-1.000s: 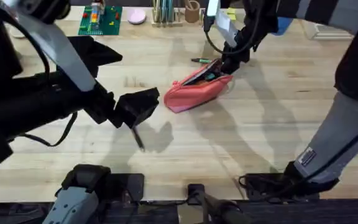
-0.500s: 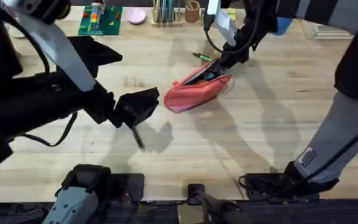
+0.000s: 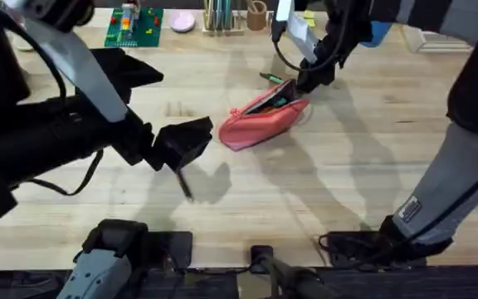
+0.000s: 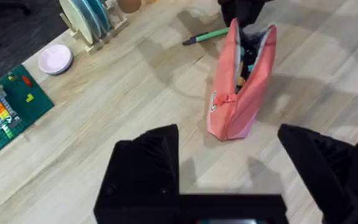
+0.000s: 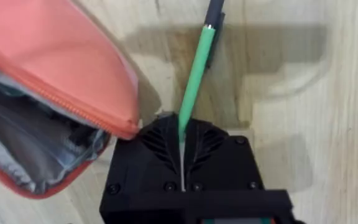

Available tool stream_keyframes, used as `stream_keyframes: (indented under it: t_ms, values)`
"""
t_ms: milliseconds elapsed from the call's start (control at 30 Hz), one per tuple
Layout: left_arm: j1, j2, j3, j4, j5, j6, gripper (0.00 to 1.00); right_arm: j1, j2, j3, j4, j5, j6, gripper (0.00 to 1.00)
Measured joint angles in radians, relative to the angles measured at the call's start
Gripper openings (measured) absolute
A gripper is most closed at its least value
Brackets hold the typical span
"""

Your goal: Unzip the bag, pick up the pens from the table one at a time and place them inside, then zip the bag closed.

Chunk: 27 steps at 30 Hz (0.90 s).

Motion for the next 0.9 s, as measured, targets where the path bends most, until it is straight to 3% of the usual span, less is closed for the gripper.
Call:
stream_keyframes:
  t_ms: [600, 900]
  values:
    - [0.000, 0.000, 0.000, 0.000, 0.000, 0.000, 0.993, -0.061, -0.163, 0.000, -0.057, 0.003, -0.045, 0.032]
    - [0.000, 0.000, 0.000, 0.000, 0.000, 0.000, 0.992, -0.106, -0.279, 0.000, -0.116, -0.043, -0.202, 0.032]
